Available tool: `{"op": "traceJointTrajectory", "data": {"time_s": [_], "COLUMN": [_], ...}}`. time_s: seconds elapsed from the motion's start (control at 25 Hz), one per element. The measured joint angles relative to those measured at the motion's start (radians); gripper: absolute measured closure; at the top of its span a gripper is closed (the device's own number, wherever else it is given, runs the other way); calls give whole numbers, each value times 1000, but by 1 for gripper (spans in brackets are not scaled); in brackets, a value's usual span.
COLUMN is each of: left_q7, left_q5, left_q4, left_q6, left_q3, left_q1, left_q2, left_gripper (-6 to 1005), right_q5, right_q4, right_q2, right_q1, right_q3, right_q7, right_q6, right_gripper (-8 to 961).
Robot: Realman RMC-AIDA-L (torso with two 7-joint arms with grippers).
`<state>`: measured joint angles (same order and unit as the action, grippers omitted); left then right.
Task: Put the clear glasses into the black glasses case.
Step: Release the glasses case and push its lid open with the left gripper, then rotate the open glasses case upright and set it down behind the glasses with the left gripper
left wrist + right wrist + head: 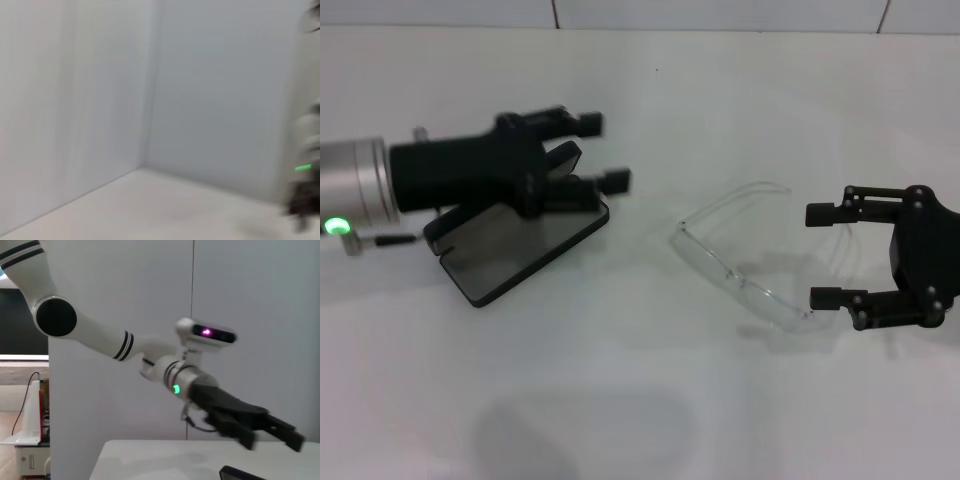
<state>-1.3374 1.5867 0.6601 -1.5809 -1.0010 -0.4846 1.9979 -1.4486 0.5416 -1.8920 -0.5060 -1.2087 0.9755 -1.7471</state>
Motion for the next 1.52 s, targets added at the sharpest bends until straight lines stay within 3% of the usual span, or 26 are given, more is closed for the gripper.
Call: {"op": "traceJointTrajectory", "data": {"time_s": [0.24, 0.4, 0.56, 0.72, 0.92, 1.16, 1.36, 1.52], "left_q7": [-260, -342, -364, -368, -357, -304, -256, -237], "left_q5": [249, 421, 501, 529, 549, 569, 566, 550], "left_q4": [176, 252, 293, 300, 301, 304, 332, 335], "left_q6": [211, 257, 266, 291, 310, 339, 332, 322], "left_q3": [3, 3, 3, 4, 2, -3, -17, -85], "left_q1": [4, 5, 13, 15, 17, 3, -32, -86], "left_q2": [-4, 25, 53, 64, 65, 70, 86, 86], "left_gripper": [216, 233, 251, 268, 494, 642, 685, 719], "right_q5": [-1, -1, -1, -1, -1, -20, -60, -77], "right_q4": [5, 6, 13, 16, 16, 16, 28, 45], "right_q2": [0, 0, 0, -1, -5, -18, -39, -49], "right_q1": [16, 20, 22, 22, 23, 27, 44, 62], "right_q3": [0, -1, -6, -8, -8, -8, -10, -8], "right_q7": [0, 0, 0, 0, -4, -33, -60, -75], "right_q6": [0, -3, -4, -4, -3, -12, -19, -33], "right_gripper": [208, 208, 208, 209, 209, 210, 211, 211]}}
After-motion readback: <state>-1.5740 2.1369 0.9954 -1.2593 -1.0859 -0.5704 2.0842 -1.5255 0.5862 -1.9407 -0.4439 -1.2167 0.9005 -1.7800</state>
